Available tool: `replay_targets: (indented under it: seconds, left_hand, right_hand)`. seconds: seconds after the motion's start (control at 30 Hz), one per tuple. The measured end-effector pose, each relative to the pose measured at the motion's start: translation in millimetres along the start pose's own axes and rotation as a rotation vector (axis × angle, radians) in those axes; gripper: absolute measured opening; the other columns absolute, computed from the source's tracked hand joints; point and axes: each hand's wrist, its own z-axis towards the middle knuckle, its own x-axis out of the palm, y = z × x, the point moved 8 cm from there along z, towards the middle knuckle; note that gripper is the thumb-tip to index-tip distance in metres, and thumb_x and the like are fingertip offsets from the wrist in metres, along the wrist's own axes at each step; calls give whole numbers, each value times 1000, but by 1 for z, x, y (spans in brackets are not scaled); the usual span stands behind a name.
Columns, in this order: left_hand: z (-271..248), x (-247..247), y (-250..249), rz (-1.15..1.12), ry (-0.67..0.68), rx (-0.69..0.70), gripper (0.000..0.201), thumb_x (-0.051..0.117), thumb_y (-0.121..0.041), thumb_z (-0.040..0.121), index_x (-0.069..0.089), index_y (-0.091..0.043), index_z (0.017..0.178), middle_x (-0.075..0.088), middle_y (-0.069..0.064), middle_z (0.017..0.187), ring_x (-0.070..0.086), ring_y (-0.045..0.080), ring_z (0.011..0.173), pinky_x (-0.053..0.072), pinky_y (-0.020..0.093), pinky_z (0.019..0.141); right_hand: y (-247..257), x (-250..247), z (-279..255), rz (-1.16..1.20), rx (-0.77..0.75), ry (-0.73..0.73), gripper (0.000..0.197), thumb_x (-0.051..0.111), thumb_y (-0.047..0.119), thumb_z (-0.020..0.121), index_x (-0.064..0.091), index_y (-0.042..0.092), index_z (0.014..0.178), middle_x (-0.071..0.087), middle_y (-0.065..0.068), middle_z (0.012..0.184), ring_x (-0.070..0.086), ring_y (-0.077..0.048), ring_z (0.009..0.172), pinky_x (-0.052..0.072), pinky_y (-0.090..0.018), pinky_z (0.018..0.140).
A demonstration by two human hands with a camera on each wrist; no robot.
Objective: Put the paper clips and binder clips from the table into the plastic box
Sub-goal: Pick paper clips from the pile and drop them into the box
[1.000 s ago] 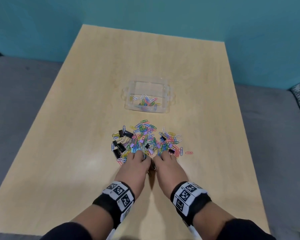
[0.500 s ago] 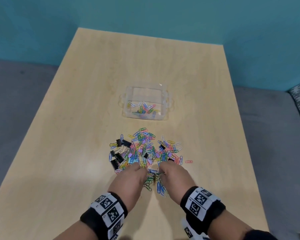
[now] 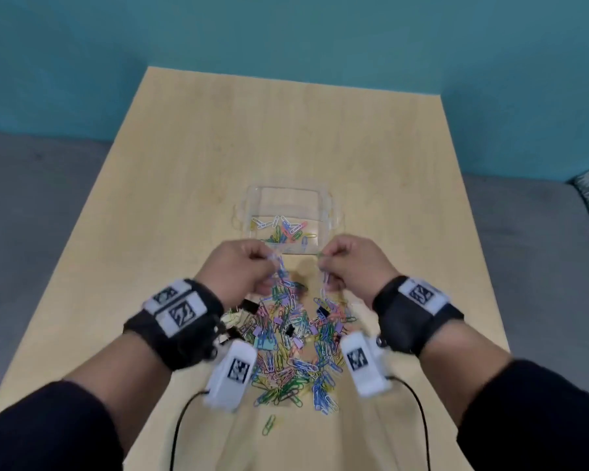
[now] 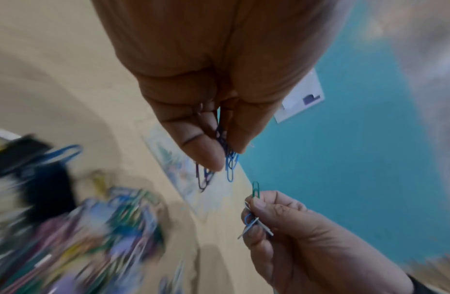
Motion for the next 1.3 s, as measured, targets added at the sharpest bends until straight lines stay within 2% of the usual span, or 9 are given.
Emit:
replay_targets:
  seconds: [0.3, 0.4, 0.53, 0.63, 0.73, 0.8, 0.93, 1.03, 1.3]
  left_hand:
    - [69, -22, -31, -154, -135, -33, 6, 62, -2, 87, 58, -1, 83, 55, 15, 66, 55, 14, 40, 53, 22, 45]
    - [72, -22, -32, -167, -121, -23, 5, 61, -1, 87, 62, -4, 92, 59, 13, 81, 61, 20, 54, 57, 24, 52]
    - [52, -42, -28, -171, -214, 34, 12, 54, 2, 90, 63, -3, 98, 58, 16, 91, 63, 20, 55, 59, 26, 56]
    - [24, -43, -7, 137, -221, 60, 14, 54, -3, 89, 66, -8, 86, 65, 17, 83, 62, 24, 62, 57, 42, 67]
    - [9, -3, 14, 837, -79, 237, 21, 52, -15, 90, 68, -17, 103, 64, 5, 103, 61, 23, 90, 48, 32, 81]
    - [14, 27, 23, 1007, 12, 372, 29, 49, -18, 91, 62, -16, 117, 55, 6, 120, 53, 28, 108, 43, 34, 91]
    - [34, 57, 31, 1201, 28, 455, 42, 53, -12, 86, 46, -14, 127, 42, 9, 136, 41, 31, 118, 38, 37, 97]
    - [34, 74, 37, 1322, 96, 517, 52, 59, -7, 76, 46, -13, 126, 44, 8, 132, 41, 30, 112, 40, 36, 92]
    - [25, 74, 42, 1271, 138, 473, 44, 60, -23, 83, 50, -19, 127, 47, 7, 122, 41, 32, 106, 45, 45, 89]
  right_hand:
    - [45, 0, 65, -90, -16, -138, 18, 64, 3, 83, 56, 13, 70, 58, -4, 59, 61, -19, 44, 58, -53, 69]
    - [47, 4, 66, -137, -21, -113, 5, 66, 14, 84, 62, 15, 82, 62, -4, 72, 67, -25, 59, 58, -51, 72]
    - [40, -10, 43, -428, -96, -138, 25, 59, 24, 87, 63, 17, 111, 66, -4, 106, 63, -24, 95, 51, -37, 88]
    - [17, -18, 9, -567, -156, -140, 24, 52, 23, 91, 64, 18, 112, 66, -1, 109, 60, -18, 97, 45, -26, 83]
    - [-20, -17, -13, -703, -156, -106, 26, 48, 25, 92, 63, 19, 113, 64, -3, 110, 60, -20, 96, 46, -29, 83]
    - [-41, -15, -21, -757, -149, -89, 27, 48, 24, 91, 62, 18, 113, 62, -6, 111, 59, -24, 99, 46, -31, 85]
    - [-57, -8, -37, -860, -171, -51, 26, 46, 22, 94, 60, 18, 116, 58, -5, 109, 52, -27, 100, 42, -33, 82]
    - [-57, -6, -47, -909, -218, -56, 23, 46, 21, 95, 60, 16, 112, 58, -7, 106, 50, -29, 99, 43, -37, 83]
    - [-65, -12, -49, -932, -181, -43, 34, 45, 13, 92, 54, 18, 124, 53, -7, 116, 46, -29, 107, 42, -37, 85]
